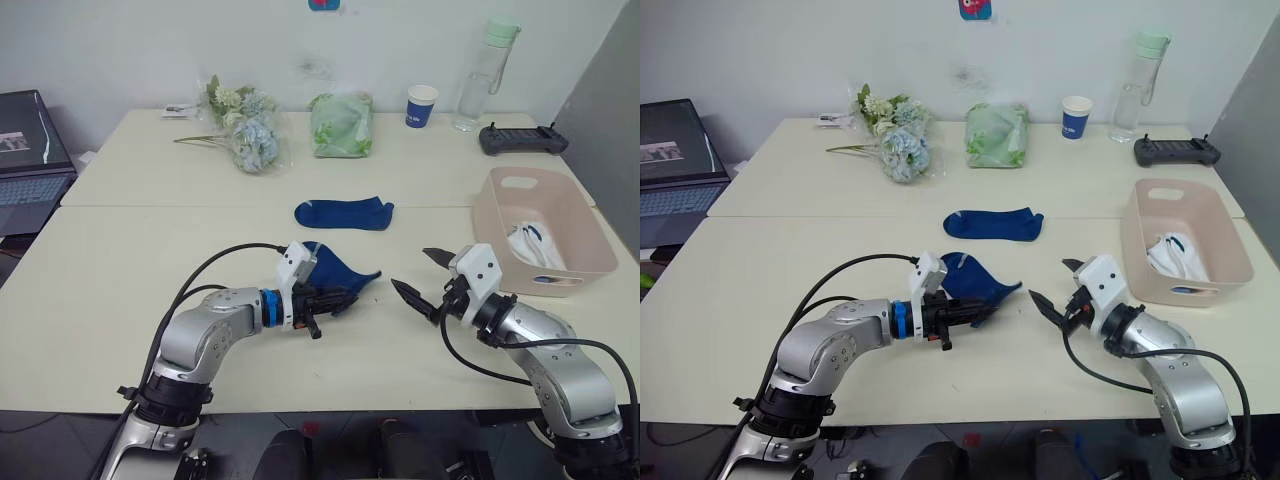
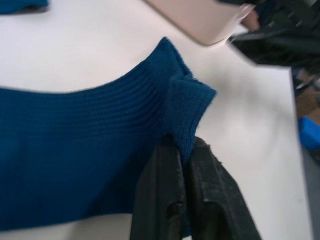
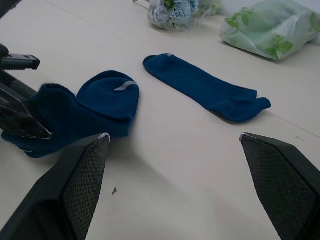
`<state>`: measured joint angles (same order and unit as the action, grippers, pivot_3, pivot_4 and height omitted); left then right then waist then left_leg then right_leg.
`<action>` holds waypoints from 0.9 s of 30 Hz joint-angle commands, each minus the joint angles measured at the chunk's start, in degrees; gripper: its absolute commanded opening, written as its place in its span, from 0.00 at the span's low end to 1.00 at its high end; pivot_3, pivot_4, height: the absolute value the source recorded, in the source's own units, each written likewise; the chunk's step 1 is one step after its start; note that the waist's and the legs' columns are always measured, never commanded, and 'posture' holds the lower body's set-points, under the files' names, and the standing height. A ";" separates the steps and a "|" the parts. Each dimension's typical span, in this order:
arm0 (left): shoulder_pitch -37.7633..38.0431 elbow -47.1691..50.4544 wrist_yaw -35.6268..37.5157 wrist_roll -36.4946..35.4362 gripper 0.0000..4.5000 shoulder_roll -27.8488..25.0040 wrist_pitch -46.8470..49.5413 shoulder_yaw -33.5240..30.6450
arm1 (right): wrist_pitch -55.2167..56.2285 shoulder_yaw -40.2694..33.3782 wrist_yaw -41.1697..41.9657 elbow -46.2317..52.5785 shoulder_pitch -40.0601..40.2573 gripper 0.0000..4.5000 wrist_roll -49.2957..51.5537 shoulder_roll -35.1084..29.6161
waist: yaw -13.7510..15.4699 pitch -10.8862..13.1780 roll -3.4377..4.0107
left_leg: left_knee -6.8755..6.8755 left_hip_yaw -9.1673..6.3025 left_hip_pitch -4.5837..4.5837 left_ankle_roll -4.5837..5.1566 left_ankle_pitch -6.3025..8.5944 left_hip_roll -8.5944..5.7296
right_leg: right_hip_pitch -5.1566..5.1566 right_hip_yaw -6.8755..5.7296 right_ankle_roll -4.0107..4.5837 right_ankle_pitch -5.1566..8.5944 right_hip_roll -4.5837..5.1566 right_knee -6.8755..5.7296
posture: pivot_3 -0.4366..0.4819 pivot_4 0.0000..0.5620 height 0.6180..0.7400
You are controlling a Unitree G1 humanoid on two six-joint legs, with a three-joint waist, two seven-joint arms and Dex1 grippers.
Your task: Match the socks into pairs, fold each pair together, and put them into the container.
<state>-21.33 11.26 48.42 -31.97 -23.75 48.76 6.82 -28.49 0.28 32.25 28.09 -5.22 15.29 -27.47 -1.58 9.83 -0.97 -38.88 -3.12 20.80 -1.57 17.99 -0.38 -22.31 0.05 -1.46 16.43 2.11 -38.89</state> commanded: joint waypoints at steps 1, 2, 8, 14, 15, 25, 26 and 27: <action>-0.71 2.62 1.70 -4.24 0.40 -0.67 1.79 -2.04 | -0.20 -2.93 -1.05 2.58 0.50 1.00 1.46 -0.12 | -0.03 0.00 0.00 | 0.00 -0.01 0.00 0.00 0.00 0.02 | 0.00 0.00 0.00 0.00 -0.01 0.00 | 0.48 0.27 1.00; -0.78 2.39 2.57 -5.21 0.48 -1.31 1.62 -3.14 | -0.46 -3.12 -1.07 2.72 0.70 1.00 1.60 -0.16 | -0.03 0.00 0.00 | 0.00 -0.01 0.00 0.00 0.00 0.02 | 0.00 0.00 0.00 0.00 -0.01 -0.01 | 0.48 0.27 1.00; -7.63 -13.29 -0.27 4.08 0.89 -2.59 -13.54 -6.13 | -4.73 -0.57 1.89 4.46 2.46 1.00 4.07 -2.53 | 0.22 0.00 0.00 | -0.01 -0.02 0.01 0.00 0.00 -0.01 | 0.01 -0.04 0.00 0.00 0.00 -0.01 | 0.48 0.27 1.00; -17.95 -38.86 -1.86 17.53 0.89 -1.99 -32.64 -2.29 | -5.16 6.84 8.12 0.80 2.01 1.00 2.19 -7.93 | 0.28 0.02 -0.04 | -0.01 -0.01 0.04 0.01 0.00 -0.10 | 0.03 -0.10 -0.01 0.01 -0.09 0.13 | 0.48 0.27 1.00; -19.25 -42.22 -2.35 18.97 0.89 -1.60 -34.72 -2.04 | -5.00 7.18 8.64 0.10 1.55 1.00 2.38 -7.95 | 0.31 0.03 -0.06 | -0.02 0.00 0.06 0.01 0.00 -0.12 | 0.02 -0.23 -0.01 0.01 -0.09 0.14 | 0.48 0.27 1.00; -23.42 -54.17 -1.47 24.23 0.70 0.32 -39.87 -1.53 | -2.03 13.32 11.25 -6.84 -4.27 0.39 -0.50 -5.95 | 0.11 0.08 -0.14 | -0.05 -0.15 0.10 0.00 -0.01 -0.05 | 0.00 -0.50 -0.01 0.01 -0.02 0.03 | 0.48 0.27 1.00; -23.27 -54.01 -1.17 24.19 0.62 0.33 -39.91 -1.71 | -1.55 13.54 11.30 -7.51 -4.54 0.30 -0.86 -5.75 | 0.11 0.08 -0.14 | -0.05 -0.15 0.10 0.00 -0.01 -0.06 | 0.00 -0.50 -0.01 0.01 -0.02 0.03 | 0.48 0.27 1.00; -23.01 -53.47 -0.85 24.04 0.56 0.24 -39.70 -1.93 | -1.09 13.52 11.24 -8.12 -4.74 0.23 -1.07 -5.43 | 0.11 0.08 -0.14 | -0.06 -0.15 0.10 0.00 -0.01 -0.06 | 0.00 -0.50 -0.01 0.01 -0.02 0.03 | 0.48 0.27 1.00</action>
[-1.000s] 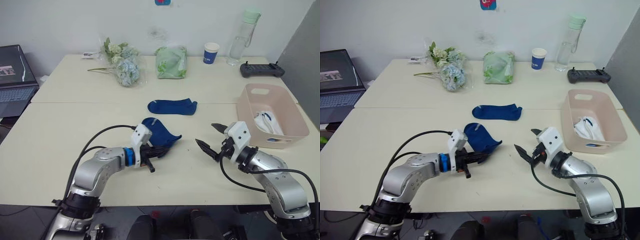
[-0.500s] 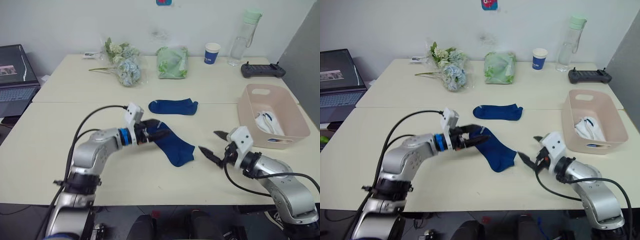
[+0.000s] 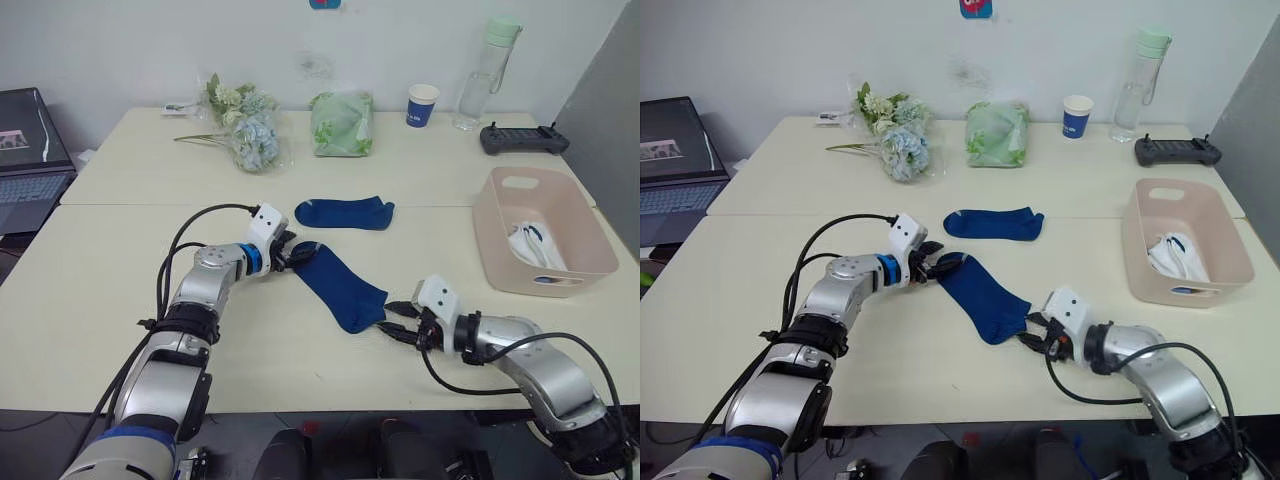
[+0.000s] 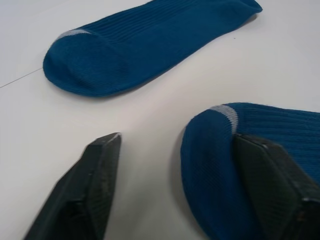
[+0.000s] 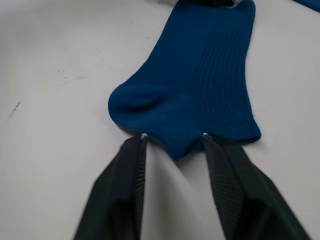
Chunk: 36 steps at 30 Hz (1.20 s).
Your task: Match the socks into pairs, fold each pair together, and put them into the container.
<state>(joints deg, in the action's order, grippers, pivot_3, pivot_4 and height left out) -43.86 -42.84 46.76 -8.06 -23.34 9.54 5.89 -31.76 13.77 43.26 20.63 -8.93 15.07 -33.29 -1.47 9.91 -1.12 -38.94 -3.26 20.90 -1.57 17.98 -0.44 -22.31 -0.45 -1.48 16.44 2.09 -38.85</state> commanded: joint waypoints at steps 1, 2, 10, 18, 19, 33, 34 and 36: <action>-0.27 1.12 1.06 0.03 0.48 -0.28 -0.21 -1.21 | 2.54 0.00 0.26 -1.09 -1.19 0.14 -1.01 0.60 | 0.00 0.00 0.00 | 0.00 0.01 0.00 0.00 0.00 0.00 | 0.00 0.00 0.00 0.00 0.00 0.00 | 0.48 0.27 1.00; -0.11 1.57 1.27 -0.07 0.40 -0.39 0.08 -1.40 | 2.92 -0.04 0.31 -1.48 -1.37 0.06 -1.13 0.73 | 0.00 0.00 0.00 | -0.01 0.01 0.00 0.00 0.00 0.00 | 0.00 0.01 0.00 0.00 0.01 0.00 | 0.48 0.27 1.00; 4.95 11.69 1.37 -2.26 0.01 -1.34 7.82 -3.67 | 4.76 -3.81 0.88 -2.04 -0.55 0.00 -0.07 -0.34 | -0.03 0.00 0.00 | 0.00 -0.01 0.00 -0.01 -0.01 0.02 | 0.00 0.01 0.00 0.00 0.05 -0.01 | 0.48 0.27 1.00; 19.18 39.83 -4.56 -9.56 0.01 -1.81 28.22 -8.26 | 3.07 -11.31 3.40 0.11 2.19 0.00 4.20 -4.34 | -0.04 0.00 0.00 | 0.00 -0.08 0.00 -0.02 0.00 0.07 | 0.01 0.19 0.00 0.00 0.13 -0.02 | 0.48 0.27 1.00; 21.48 44.28 -6.42 -10.91 0.01 -1.26 31.39 -9.25 | 2.87 -12.08 4.54 0.38 2.96 0.00 4.53 -5.79 | -0.04 0.00 0.01 | 0.00 -0.08 0.00 -0.01 0.00 0.07 | 0.01 0.20 0.00 0.00 0.13 -0.02 | 0.48 0.27 1.00; 42.60 71.22 -22.85 -16.71 0.01 7.55 44.61 -8.63 | 3.61 -13.77 12.40 -0.98 7.77 0.00 7.10 -13.21 | 0.41 0.01 -0.01 | 0.01 -0.03 -0.09 0.01 0.01 0.04 | 0.14 0.28 0.00 0.00 0.14 -0.01 | 0.48 0.27 1.00; 42.91 70.72 -22.92 -16.67 0.01 7.94 43.31 -8.46 | 4.26 -13.64 11.84 -1.36 7.75 0.00 6.42 -12.88 | 0.47 0.01 -0.01 | 0.01 -0.02 -0.09 0.01 0.01 0.04 | 0.13 0.29 0.00 0.00 0.14 0.00 | 0.48 0.27 1.00; 43.61 70.41 -22.56 -17.17 0.05 8.04 41.99 -8.10 | 2.97 -14.30 11.99 -1.09 8.26 0.04 7.76 -12.59 | 0.63 0.01 -0.01 | 0.01 -0.01 -0.09 0.00 0.01 0.04 | 0.13 0.29 0.00 0.00 0.14 0.01 | 0.48 0.27 1.00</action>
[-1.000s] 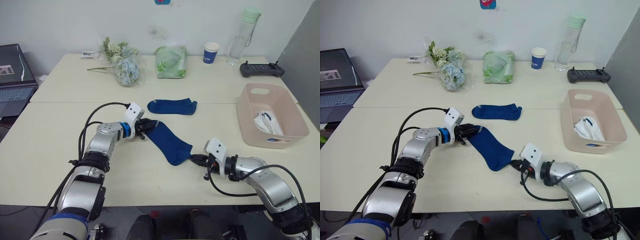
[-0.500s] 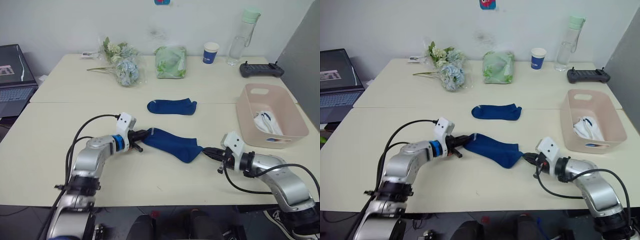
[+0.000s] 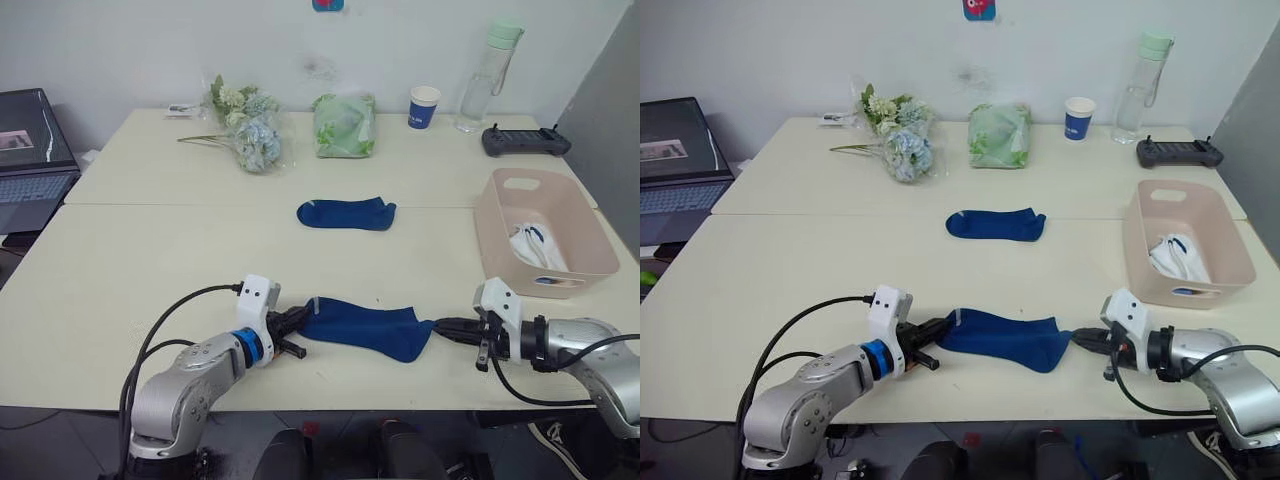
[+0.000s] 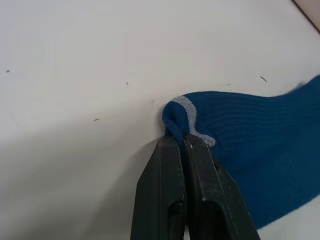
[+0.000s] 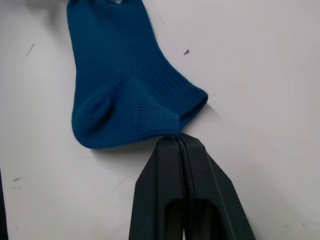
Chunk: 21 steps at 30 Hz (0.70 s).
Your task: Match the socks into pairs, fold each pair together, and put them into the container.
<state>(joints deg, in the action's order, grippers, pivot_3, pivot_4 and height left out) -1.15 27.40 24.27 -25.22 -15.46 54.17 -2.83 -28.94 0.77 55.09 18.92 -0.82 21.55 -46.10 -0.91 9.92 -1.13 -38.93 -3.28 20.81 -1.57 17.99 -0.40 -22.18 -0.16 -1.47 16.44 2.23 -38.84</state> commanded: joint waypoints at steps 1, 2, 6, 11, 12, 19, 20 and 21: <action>1.24 0.17 0.16 -0.23 0.10 0.03 -3.20 0.70 | -0.42 -1.59 0.52 0.93 0.51 0.09 1.72 -0.05 | 0.13 0.00 0.01 | 0.00 0.00 0.01 0.00 0.00 0.00 | -0.01 0.00 0.00 0.00 0.00 0.00 | 0.48 0.27 1.00; 1.73 0.15 1.06 -1.04 0.14 -0.21 -3.71 0.40 | -0.17 -1.99 1.08 1.03 1.12 0.13 1.49 -0.84 | 0.20 0.00 0.01 | 0.00 0.00 0.00 0.00 0.00 0.00 | -0.01 0.00 0.00 0.00 0.00 0.00 | 0.48 0.27 1.00; 2.27 -0.08 5.80 -4.18 0.41 -3.99 -4.25 -1.68 | 1.60 -5.62 2.12 -1.16 2.98 0.43 0.67 -3.72 | 0.51 0.00 0.01 | 0.00 0.00 0.02 0.00 0.00 0.00 | -0.01 -0.01 0.00 0.00 0.00 0.05 | 0.48 0.27 1.00; -4.15 -7.51 20.30 -7.09 0.76 -16.38 -8.45 -3.21 | -9.24 -12.48 -0.77 2.41 2.64 0.76 11.36 -1.06 | 0.51 0.00 0.03 | 0.04 -0.01 -0.03 0.01 0.00 0.07 | -0.02 -0.04 0.08 0.04 -0.12 -0.03 | 0.48 0.27 1.00; -5.68 -9.44 21.06 -6.56 0.84 -17.07 -9.92 -3.10 | -10.91 -12.71 -1.99 3.27 2.54 0.76 12.49 -0.24 | 0.54 -0.01 0.03 | 0.04 -0.05 -0.01 0.01 0.00 0.06 | -0.02 -0.10 0.09 0.04 -0.12 -0.03 | 0.48 0.27 1.00; -14.83 -23.00 30.16 0.84 0.98 -19.69 -20.98 5.47 | -15.44 -8.08 -10.30 8.20 4.05 0.76 11.73 5.00 | 0.79 -0.01 0.04 | 0.06 -0.02 0.07 0.00 0.00 -0.01 | -0.03 -0.11 0.08 0.05 -0.07 0.10 | 0.48 0.27 1.00; -15.46 -24.00 30.71 1.35 0.98 -19.54 -21.62 6.27 | -15.77 -8.08 -10.73 8.68 4.35 0.76 12.02 5.20 | 0.79 -0.01 0.03 | 0.06 -0.03 0.08 0.01 0.00 -0.01 | -0.03 -0.11 0.08 0.05 -0.06 0.11 | 0.48 0.27 1.00; -15.95 -24.78 31.11 1.79 0.98 -19.35 -22.32 6.92 | -15.90 -8.05 -11.08 9.13 4.71 0.76 12.11 5.33 | 0.78 -0.01 0.04 | 0.06 -0.02 0.09 0.01 0.00 -0.01 | -0.03 -0.10 0.08 0.05 -0.06 0.12 | 0.48 0.27 1.00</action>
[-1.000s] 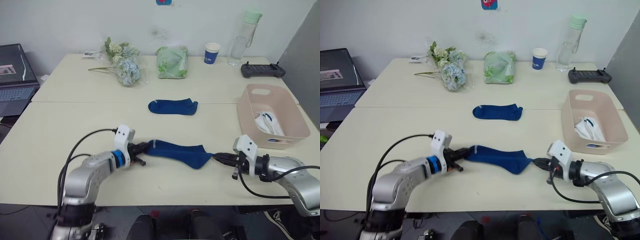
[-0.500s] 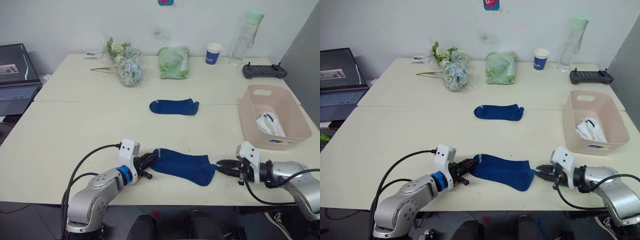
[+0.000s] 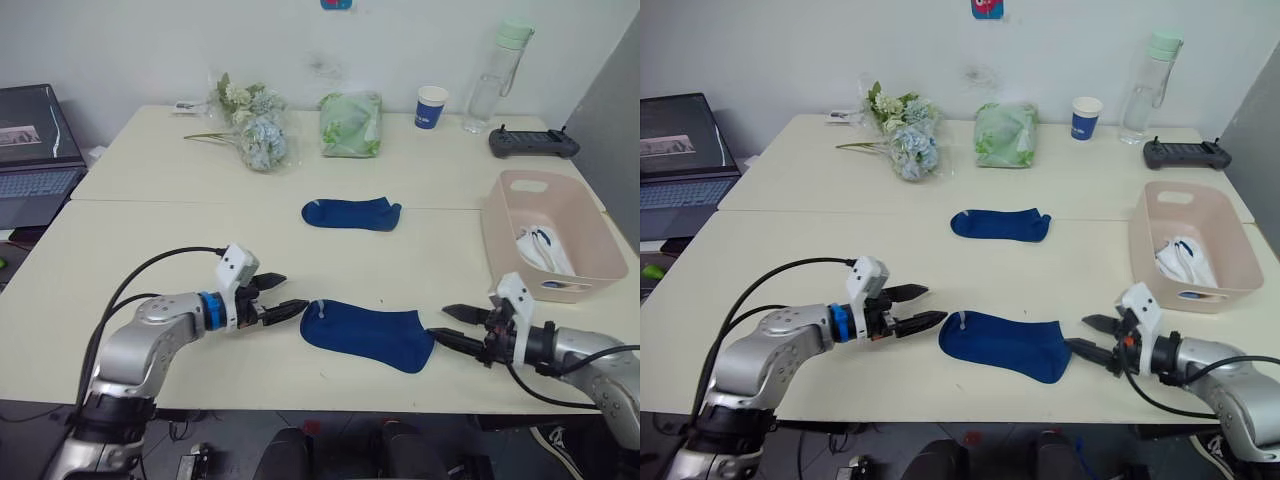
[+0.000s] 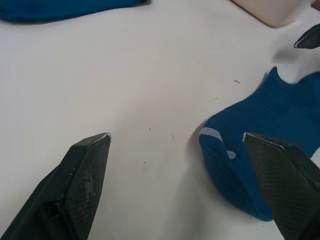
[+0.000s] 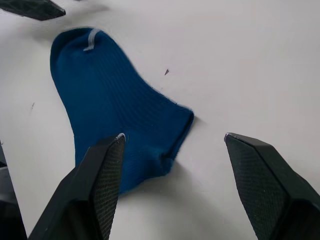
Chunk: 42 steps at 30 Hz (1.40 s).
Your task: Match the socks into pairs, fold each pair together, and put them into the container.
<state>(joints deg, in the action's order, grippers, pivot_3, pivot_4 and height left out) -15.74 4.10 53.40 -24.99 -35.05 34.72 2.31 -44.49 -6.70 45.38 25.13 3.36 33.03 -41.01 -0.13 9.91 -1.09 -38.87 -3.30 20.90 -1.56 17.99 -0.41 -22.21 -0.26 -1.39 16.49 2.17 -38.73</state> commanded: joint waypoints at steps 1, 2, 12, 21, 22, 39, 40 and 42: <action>-1.68 -1.98 2.40 1.66 0.99 0.44 -3.20 2.20 | -0.48 -0.57 -1.77 3.25 0.79 0.72 0.61 0.34 | -0.03 0.00 0.00 | 0.00 0.00 0.00 0.00 0.00 0.00 | 0.00 0.01 0.00 0.00 0.01 -0.01 | 0.48 0.27 1.00; -1.80 -2.22 2.68 1.67 0.94 0.58 -3.37 2.46 | -0.55 -0.55 -1.99 3.56 1.06 0.67 0.59 0.41 | -0.08 0.00 0.00 | 0.00 0.00 0.00 0.00 0.00 0.01 | -0.01 0.02 0.00 0.00 0.01 -0.01 | 0.48 0.27 1.00; -0.64 -0.82 4.40 1.23 0.26 -0.11 -2.29 2.85 | -0.84 0.62 -2.33 5.39 2.39 0.00 0.67 0.45 | -0.12 0.00 0.00 | -0.01 -0.03 -0.02 0.01 0.00 0.04 | -0.01 -0.02 0.00 0.00 -0.01 -0.06 | 0.48 0.27 1.00; 2.24 4.27 -1.03 -2.53 0.01 3.31 2.89 0.33 | -0.30 -1.38 -2.98 2.46 -0.98 0.00 -0.12 -0.29 | -0.12 0.00 0.00 | -0.01 -0.05 -0.02 0.01 0.01 0.05 | -0.01 -0.02 -0.01 0.00 0.00 -0.05 | 0.48 0.27 1.00; 2.90 5.47 -2.03 -3.10 0.01 4.02 3.77 0.06 | -0.28 -1.49 -2.89 1.91 -1.50 0.00 -0.23 -0.61 | -0.09 0.00 0.00 | -0.01 -0.04 -0.02 0.01 0.01 0.04 | -0.01 -0.01 -0.01 0.00 0.00 -0.05 | 0.48 0.27 1.00; 5.21 8.25 -8.56 -2.57 0.01 6.13 2.78 -0.12 | -0.14 -2.16 -3.33 0.69 -2.92 0.00 -0.47 -1.56 | -0.05 0.00 0.00 | -0.01 -0.05 -0.02 0.01 0.00 0.04 | -0.01 -0.02 -0.01 0.00 0.01 -0.08 | 0.48 0.27 1.00; 5.31 8.23 -8.73 -2.65 0.00 6.19 2.88 -0.34 | -0.20 -2.21 -3.43 0.92 -2.82 0.05 -0.47 -1.56 | -0.05 0.00 0.00 | -0.01 -0.05 -0.02 0.01 0.00 0.04 | -0.01 -0.02 -0.01 0.00 0.01 -0.08 | 0.48 0.27 1.00; 5.58 8.56 -7.19 -3.81 0.09 5.23 3.72 -0.74 | -0.48 -2.94 -4.11 1.64 -2.69 0.15 -0.42 -1.56 | -0.05 0.00 0.00 | -0.01 -0.05 -0.02 0.01 0.00 0.05 | -0.01 -0.02 -0.01 0.00 0.01 -0.09 | 0.48 0.27 1.00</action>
<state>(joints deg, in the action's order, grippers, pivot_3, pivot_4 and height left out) -10.33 10.62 45.00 -27.29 -29.09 38.47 3.01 -45.08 -7.64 41.78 24.32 0.81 31.72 -42.21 -0.18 9.91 -1.09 -38.88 -3.35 20.87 -1.55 17.99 -0.36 -22.22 -0.28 -1.40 16.48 2.18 -38.81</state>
